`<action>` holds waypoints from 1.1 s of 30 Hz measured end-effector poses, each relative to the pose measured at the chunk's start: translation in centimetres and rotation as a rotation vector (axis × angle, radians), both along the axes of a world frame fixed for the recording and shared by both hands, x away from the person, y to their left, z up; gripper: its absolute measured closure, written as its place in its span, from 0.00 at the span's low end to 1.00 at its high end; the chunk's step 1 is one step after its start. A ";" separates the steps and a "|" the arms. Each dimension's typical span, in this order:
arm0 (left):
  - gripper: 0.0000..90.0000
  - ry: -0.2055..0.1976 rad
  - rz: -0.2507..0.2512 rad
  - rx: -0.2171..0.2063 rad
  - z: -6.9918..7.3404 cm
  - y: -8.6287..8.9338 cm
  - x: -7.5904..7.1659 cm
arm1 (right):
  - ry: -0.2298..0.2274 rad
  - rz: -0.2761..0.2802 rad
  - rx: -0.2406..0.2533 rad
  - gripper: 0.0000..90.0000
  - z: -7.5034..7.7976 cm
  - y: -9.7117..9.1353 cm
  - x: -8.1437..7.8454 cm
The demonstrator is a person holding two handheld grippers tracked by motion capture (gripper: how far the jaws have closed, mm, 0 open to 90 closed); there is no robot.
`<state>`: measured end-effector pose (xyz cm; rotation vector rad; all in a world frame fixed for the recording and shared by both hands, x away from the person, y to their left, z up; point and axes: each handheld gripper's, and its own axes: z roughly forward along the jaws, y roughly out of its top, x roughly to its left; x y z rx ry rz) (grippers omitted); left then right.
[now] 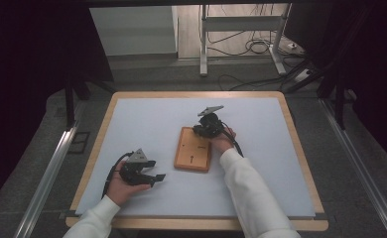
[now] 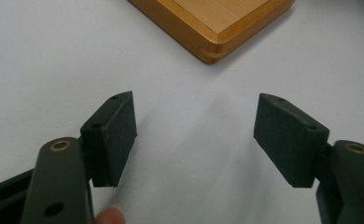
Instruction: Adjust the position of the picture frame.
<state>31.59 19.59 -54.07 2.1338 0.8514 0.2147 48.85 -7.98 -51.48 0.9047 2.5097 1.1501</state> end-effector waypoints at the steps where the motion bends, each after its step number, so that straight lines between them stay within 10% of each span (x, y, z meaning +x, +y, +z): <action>1: 0.33 0.000 0.000 0.000 0.0 0.0 0.0 | 0.005 0.000 0.009 0.94 0.0 -0.1 0.0; 33: 0.33 -0.002 0.005 0.008 0.1 -0.1 0.0 | 0.006 0.074 -0.017 0.94 1.4 -3.5 -6.7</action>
